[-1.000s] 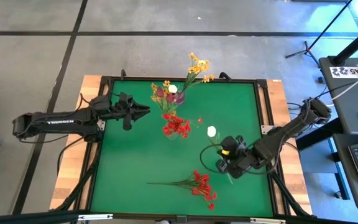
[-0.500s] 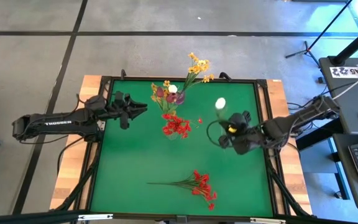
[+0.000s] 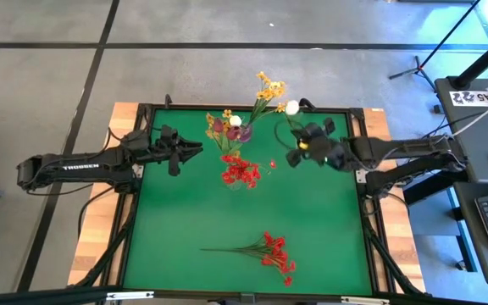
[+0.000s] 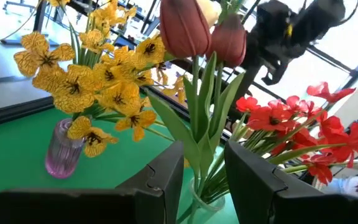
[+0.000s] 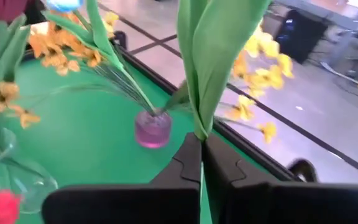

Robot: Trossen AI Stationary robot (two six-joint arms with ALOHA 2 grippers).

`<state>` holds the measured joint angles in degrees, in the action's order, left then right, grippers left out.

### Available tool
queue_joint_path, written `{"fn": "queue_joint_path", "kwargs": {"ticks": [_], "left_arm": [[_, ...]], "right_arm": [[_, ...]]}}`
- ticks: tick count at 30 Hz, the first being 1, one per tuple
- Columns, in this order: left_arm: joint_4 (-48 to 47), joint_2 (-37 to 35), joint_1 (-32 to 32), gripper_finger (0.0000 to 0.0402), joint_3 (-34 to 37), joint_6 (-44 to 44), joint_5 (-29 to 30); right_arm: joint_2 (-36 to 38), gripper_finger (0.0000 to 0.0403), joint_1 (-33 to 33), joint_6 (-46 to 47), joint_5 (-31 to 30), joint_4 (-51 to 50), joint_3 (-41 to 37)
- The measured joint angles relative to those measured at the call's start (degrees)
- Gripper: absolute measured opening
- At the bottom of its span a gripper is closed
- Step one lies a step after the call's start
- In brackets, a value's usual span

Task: Sort flowers into vase by color
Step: Put the white flower into the pink transparent vase

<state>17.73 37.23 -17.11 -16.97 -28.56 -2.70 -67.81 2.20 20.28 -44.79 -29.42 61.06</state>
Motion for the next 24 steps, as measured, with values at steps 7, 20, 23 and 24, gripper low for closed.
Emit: {"fn": "queue_joint_path", "kwargs": {"ticks": [7,20,23,24], "left_arm": [[-3.7,0.0,-0.01,0.0112,0.0,0.44,0.11],[-4.92,0.0,0.01,0.0112,0.0,1.56,0.13],[-5.18,0.0,0.01,0.0112,0.0,2.88,0.32],[-5.17,0.0,0.01,0.0112,0.0,3.46,0.51]], "right_arm": [[-0.21,0.0,-10.57,-14.25,18.59,17.89,-1.65],[-7.89,0.0,-25.39,-20.73,42.91,57.77,-11.01],[-11.86,0.0,-28.12,-20.6,46.5,63.31,-11.26],[-13.13,0.0,-29.01,-20.54,47.88,65.13,-11.31]]}}
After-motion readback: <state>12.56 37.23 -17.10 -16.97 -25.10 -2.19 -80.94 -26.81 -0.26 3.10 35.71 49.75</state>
